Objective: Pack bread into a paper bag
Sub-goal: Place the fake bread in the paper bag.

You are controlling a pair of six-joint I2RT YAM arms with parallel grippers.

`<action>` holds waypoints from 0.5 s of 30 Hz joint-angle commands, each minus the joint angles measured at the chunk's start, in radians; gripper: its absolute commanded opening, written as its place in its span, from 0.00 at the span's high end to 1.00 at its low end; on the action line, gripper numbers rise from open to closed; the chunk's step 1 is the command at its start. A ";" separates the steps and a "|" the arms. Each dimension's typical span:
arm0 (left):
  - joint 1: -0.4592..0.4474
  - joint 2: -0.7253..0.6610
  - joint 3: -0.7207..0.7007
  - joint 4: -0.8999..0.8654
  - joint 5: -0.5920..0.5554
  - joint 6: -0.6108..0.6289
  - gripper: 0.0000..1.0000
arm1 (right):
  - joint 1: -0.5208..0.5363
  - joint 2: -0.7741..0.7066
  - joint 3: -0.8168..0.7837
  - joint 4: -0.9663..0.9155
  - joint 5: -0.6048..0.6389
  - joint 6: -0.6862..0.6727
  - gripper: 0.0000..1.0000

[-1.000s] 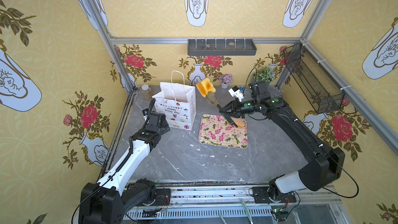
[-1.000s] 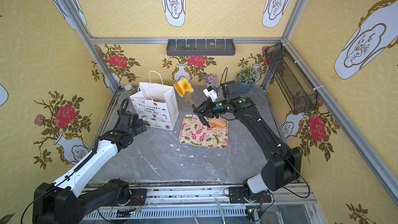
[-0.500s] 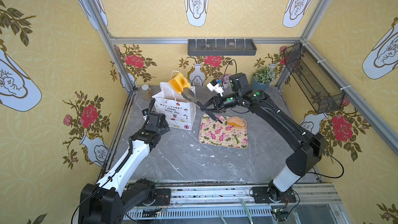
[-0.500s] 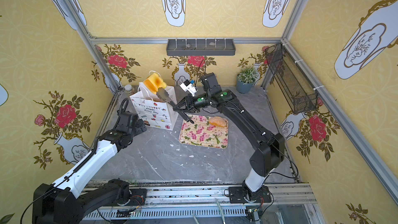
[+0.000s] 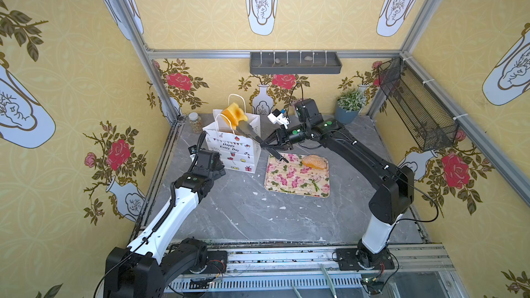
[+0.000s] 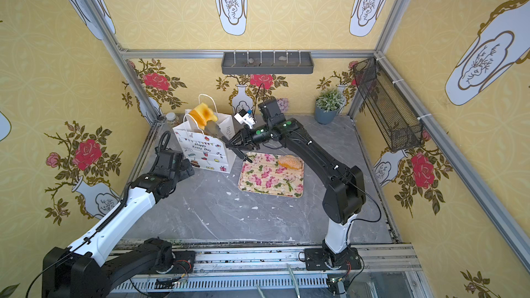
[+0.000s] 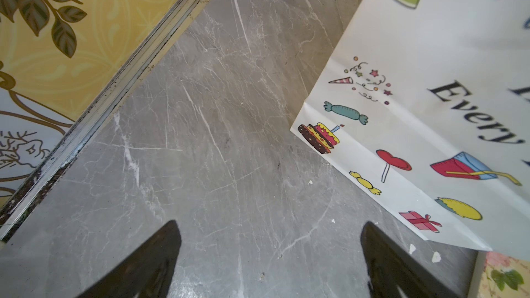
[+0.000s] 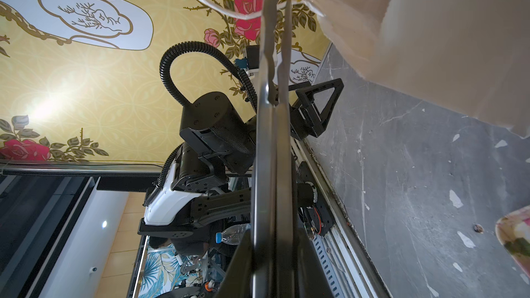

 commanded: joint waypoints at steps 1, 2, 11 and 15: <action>0.000 0.003 -0.008 0.005 -0.018 -0.010 0.01 | 0.004 0.012 0.014 0.048 -0.032 0.004 1.00; 0.001 0.005 -0.009 0.007 -0.020 -0.010 0.01 | 0.005 0.016 0.018 0.041 -0.031 0.001 1.00; 0.001 0.011 -0.012 0.011 -0.017 -0.011 0.01 | 0.009 0.038 0.029 -0.004 -0.031 -0.012 1.00; 0.000 0.006 -0.014 0.014 -0.021 -0.012 0.01 | 0.009 0.036 0.035 -0.021 -0.027 -0.023 0.96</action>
